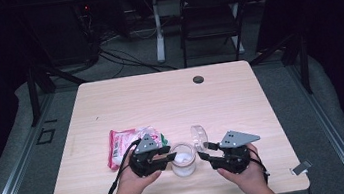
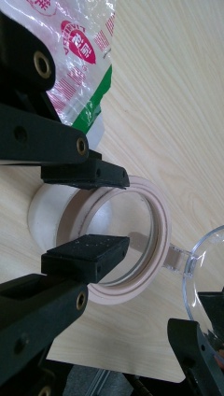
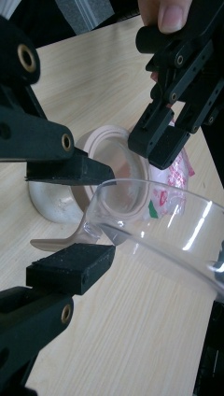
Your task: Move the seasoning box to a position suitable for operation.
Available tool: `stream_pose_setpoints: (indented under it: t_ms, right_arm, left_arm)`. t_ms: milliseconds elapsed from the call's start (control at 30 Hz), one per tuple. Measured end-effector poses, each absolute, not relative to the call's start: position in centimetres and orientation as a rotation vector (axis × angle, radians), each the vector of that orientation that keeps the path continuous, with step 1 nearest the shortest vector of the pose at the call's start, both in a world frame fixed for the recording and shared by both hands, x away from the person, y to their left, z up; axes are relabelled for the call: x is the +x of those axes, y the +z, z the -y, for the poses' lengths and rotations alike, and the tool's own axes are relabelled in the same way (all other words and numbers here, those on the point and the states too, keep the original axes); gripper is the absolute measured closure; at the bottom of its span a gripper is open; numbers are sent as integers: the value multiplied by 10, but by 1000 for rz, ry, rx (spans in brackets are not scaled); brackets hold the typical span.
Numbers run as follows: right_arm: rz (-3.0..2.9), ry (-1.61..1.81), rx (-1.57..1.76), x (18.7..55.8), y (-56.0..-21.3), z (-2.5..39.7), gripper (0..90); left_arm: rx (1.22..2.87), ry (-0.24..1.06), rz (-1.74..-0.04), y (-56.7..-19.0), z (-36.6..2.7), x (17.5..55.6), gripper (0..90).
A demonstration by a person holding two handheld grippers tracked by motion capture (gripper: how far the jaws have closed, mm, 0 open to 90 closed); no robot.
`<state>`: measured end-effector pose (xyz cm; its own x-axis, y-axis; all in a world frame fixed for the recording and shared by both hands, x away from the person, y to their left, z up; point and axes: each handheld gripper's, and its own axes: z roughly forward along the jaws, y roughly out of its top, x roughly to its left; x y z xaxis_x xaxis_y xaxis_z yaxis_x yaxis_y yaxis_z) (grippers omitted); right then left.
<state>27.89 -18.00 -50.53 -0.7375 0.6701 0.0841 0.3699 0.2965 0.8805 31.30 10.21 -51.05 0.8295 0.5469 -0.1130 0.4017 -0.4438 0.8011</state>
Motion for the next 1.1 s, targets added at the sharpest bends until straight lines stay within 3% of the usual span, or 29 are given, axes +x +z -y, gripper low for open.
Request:
stream_pose_setpoints:
  t_ms: [533, 1100]
  right_arm:
    - [-2291, 1386, 1008, 286, -515, 175, 563]
    - [-2284, 1423, 1065, 298, -518, 176, 651]
  left_arm:
    - [2093, 204, -696, -511, -102, 313, 640]
    - [2058, 212, -729, -510, -110, 310, 595]
